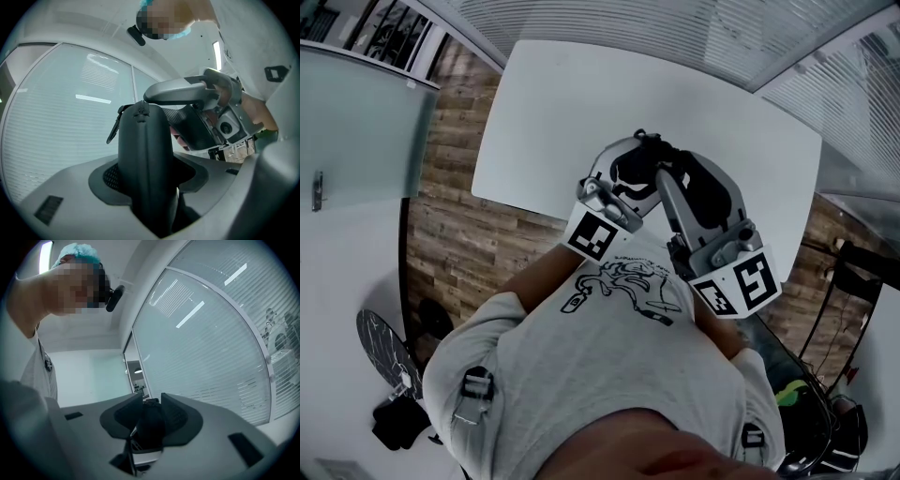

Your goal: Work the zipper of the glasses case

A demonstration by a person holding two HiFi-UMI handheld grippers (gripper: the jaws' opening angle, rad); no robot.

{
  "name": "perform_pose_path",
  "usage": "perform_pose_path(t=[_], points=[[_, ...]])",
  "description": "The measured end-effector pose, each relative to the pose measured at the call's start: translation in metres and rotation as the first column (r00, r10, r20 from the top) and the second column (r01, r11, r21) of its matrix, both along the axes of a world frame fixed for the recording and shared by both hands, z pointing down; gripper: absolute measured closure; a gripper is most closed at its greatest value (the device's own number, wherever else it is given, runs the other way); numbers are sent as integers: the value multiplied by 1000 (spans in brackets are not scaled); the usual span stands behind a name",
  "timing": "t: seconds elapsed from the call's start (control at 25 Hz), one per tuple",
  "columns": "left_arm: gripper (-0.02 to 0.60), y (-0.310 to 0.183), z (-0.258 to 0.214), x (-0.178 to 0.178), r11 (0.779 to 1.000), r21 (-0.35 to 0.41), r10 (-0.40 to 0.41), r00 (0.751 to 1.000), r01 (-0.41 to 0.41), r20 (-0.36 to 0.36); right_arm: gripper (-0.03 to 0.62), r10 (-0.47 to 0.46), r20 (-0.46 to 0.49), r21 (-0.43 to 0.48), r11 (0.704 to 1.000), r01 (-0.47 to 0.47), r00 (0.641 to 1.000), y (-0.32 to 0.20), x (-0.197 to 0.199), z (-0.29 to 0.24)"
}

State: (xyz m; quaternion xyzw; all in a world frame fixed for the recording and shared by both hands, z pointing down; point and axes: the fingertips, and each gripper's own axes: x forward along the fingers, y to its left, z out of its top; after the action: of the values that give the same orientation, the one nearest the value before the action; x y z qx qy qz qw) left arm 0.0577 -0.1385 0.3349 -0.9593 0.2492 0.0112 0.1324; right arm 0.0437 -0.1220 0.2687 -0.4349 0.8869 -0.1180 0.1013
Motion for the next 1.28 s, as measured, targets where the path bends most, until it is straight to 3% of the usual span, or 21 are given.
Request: perform_pose_path(t=[0.2, 0.32, 0.48, 0.6, 0.92, 1.28], points=[[330, -9, 7, 2, 1000, 2, -26, 999, 26, 27, 564, 26, -34, -4, 1000, -26, 999, -5, 4, 8], [330, -15, 10, 4, 999, 10, -39, 998, 38, 51, 589, 23, -29, -11, 1000, -23, 999, -9, 5, 9], [330, -15, 9, 6, 999, 33, -43, 997, 41, 70, 579, 12, 24, -23, 1000, -11, 1000, -8, 9, 7], [330, -17, 9, 7, 998, 34, -48, 996, 46, 75, 502, 9, 36, -29, 1000, -8, 999, -9, 9, 7], [330, -13, 11, 7, 997, 48, -63, 994, 59, 91, 461, 19, 35, -39, 999, -17, 999, -10, 12, 12], [330, -13, 12, 11, 995, 64, -80, 991, 74, 109, 502, 11, 15, -16, 1000, -11, 1000, -6, 15, 11]])
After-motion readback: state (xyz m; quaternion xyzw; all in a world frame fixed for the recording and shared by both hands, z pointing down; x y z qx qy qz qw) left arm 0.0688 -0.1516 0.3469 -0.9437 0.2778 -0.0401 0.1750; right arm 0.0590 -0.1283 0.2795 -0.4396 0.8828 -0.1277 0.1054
